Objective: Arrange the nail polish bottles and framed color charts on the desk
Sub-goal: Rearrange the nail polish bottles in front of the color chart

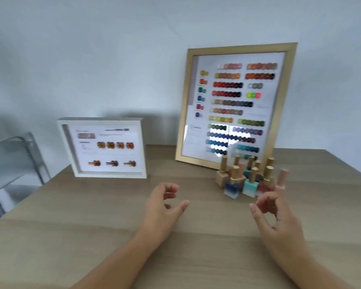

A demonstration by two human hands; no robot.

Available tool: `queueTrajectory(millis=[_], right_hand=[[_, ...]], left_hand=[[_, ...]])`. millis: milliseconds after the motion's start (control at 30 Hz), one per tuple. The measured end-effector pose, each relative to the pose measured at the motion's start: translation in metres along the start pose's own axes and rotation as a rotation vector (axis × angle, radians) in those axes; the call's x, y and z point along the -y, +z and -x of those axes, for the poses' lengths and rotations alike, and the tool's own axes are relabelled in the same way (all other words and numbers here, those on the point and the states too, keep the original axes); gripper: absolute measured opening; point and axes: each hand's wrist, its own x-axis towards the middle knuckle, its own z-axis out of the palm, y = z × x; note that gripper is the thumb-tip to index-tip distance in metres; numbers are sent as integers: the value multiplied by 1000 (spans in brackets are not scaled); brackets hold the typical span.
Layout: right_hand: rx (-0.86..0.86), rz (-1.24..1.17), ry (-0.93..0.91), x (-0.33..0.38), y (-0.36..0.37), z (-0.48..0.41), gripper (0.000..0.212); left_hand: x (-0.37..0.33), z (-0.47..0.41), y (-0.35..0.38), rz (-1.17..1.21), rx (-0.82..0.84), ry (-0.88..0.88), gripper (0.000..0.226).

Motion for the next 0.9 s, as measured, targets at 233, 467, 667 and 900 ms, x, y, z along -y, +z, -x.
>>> queueTrajectory(millis=[233, 467, 667, 900], right_hand=[[-95, 73, 351, -63, -40, -38, 45], [86, 87, 419, -85, -40, -64, 60], [89, 143, 413, -86, -38, -67, 42], [89, 140, 459, -80, -39, -67, 31]], left_hand=[[-20, -25, 93, -92, 168, -2, 50], [-28, -35, 125, -135, 166, -41, 48], [-30, -37, 137, -207, 150, -21, 36], [-37, -29, 131, -197, 101, 15, 25]])
